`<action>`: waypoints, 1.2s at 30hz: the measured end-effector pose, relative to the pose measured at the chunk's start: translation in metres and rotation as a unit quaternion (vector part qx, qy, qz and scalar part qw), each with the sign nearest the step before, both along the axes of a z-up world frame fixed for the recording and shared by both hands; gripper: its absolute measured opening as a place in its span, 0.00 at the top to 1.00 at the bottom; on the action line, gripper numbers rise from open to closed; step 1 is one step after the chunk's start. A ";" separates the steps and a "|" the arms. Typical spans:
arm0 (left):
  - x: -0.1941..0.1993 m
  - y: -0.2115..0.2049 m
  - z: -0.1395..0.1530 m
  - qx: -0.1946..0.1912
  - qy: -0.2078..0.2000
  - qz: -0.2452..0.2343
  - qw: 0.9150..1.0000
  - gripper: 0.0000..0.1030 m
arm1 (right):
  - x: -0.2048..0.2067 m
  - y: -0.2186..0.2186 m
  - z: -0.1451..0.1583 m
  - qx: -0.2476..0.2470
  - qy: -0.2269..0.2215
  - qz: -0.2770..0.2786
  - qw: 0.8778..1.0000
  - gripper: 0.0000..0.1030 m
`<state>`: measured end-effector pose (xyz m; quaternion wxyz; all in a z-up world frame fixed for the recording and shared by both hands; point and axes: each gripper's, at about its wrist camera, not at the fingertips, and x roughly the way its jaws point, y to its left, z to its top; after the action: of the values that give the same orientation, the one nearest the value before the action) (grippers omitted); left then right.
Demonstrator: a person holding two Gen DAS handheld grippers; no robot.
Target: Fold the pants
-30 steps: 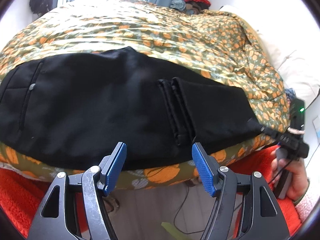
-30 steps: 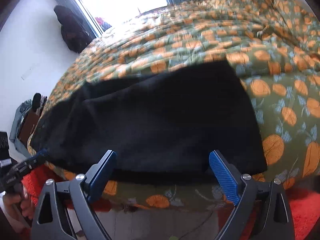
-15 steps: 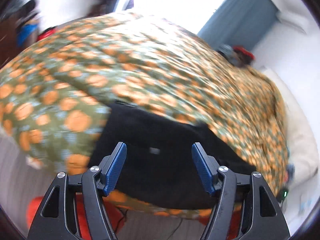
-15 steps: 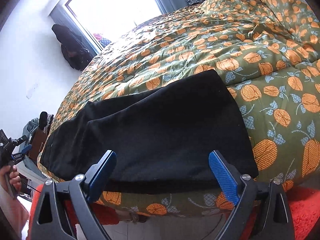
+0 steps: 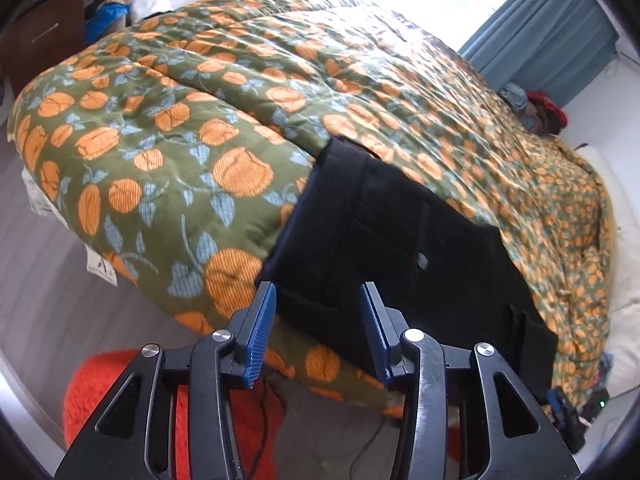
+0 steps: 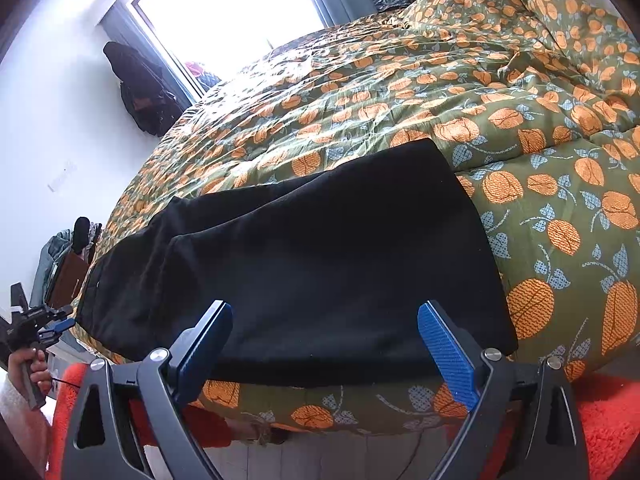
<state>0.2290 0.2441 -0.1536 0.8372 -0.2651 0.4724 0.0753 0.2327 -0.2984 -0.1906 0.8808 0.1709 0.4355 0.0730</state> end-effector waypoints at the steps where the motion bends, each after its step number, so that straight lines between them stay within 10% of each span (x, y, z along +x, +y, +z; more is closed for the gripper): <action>1: 0.002 0.001 0.002 0.004 -0.007 0.000 1.000 0.74 | 0.000 0.000 0.000 0.001 0.000 0.000 1.000 0.09; 10: 0.018 -0.004 0.013 -0.009 -0.027 -0.026 0.999 0.83 | 0.000 0.000 -0.001 -0.003 0.002 0.003 1.000 0.09; 14: -0.003 -0.002 0.016 -0.017 -0.035 -0.001 0.999 0.57 | -0.002 -0.001 0.000 0.002 -0.001 0.002 1.000 0.09; 23: -0.007 0.009 -0.015 -0.025 0.017 0.045 0.999 0.54 | 0.002 0.000 -0.002 0.001 0.003 0.000 1.000 0.09; 27: -0.007 0.009 -0.009 -0.029 -0.023 0.047 0.998 0.87 | 0.001 0.001 -0.002 0.001 0.001 0.001 1.000 0.09; 31: 0.000 0.006 0.009 -0.012 -0.069 0.019 0.997 0.88 | 0.000 0.001 -0.002 -0.001 0.002 0.005 1.000 0.09; 36: 0.004 0.014 -0.019 -0.012 -0.015 0.030 0.999 0.81 | 0.001 0.002 -0.003 -0.003 0.004 0.005 1.000 0.09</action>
<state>0.2332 0.2578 -0.1729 0.8384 -0.2901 0.4524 0.0906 0.2339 -0.2964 -0.1935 0.8791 0.1665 0.4403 0.0750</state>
